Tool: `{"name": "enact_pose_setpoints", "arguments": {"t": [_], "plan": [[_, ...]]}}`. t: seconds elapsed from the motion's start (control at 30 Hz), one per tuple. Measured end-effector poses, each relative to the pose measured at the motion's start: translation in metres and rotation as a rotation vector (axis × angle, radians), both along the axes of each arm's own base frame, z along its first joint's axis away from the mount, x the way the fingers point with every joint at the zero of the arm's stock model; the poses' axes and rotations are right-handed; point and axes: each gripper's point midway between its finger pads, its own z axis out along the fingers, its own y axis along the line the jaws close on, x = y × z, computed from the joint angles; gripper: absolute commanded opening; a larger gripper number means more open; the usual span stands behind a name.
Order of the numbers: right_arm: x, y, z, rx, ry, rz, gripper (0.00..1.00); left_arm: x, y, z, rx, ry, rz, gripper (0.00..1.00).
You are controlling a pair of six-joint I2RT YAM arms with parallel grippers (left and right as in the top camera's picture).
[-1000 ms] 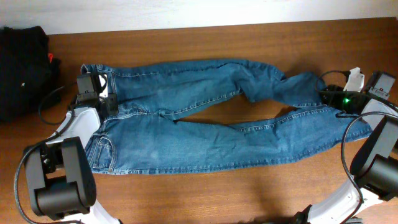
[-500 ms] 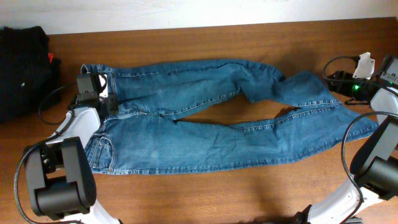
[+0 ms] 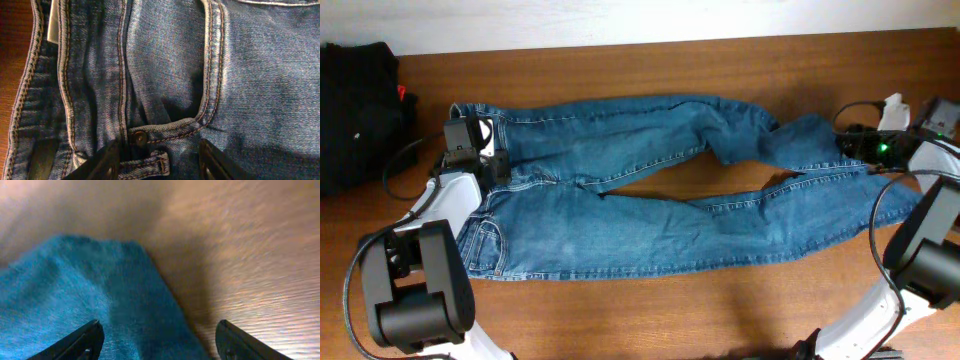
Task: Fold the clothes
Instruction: 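Lift the upper leg hem with the right gripper and fold it leftward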
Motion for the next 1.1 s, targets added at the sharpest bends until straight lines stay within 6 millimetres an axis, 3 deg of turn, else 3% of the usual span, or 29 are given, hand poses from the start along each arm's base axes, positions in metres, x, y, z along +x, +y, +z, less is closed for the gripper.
{"name": "enact_pose_setpoints", "arguments": {"t": [0.1,0.17,0.23,0.27,0.47,0.57,0.83,0.97,1.1], "plan": [[0.001,0.010,-0.009,0.006,0.021,0.031,0.69,0.000,0.000,0.000,-0.001,-0.001,0.000,0.51],[0.003,0.016,-0.010,0.001,0.021,0.056,0.47,0.000,0.000,0.000,-0.001,-0.002,-0.001,0.51],[0.004,0.020,-0.010,-0.005,0.019,0.072,0.12,0.000,0.000,0.000,-0.001,-0.002,0.000,0.52],[0.004,0.021,-0.010,-0.002,0.021,0.071,0.04,0.000,0.000,0.000,-0.001,-0.002,0.000,0.52],[0.003,0.023,-0.009,0.006,0.036,0.072,0.04,0.000,0.000,0.000,-0.001,-0.002,-0.001,0.52],[0.007,0.020,0.005,0.010,0.042,0.072,0.04,0.000,0.000,0.000,-0.001,-0.002,0.000,0.52],[0.037,0.025,0.085,-0.063,0.009,0.145,0.04,0.001,0.000,0.000,-0.001,-0.003,-0.001,0.52],[0.047,0.048,0.106,-0.193,0.043,0.221,0.03,0.001,0.000,0.000,-0.006,-0.005,0.007,0.53],[0.045,0.092,0.097,-0.292,0.137,0.319,0.04,0.001,0.000,0.001,-0.013,-0.008,0.018,0.53]]}}
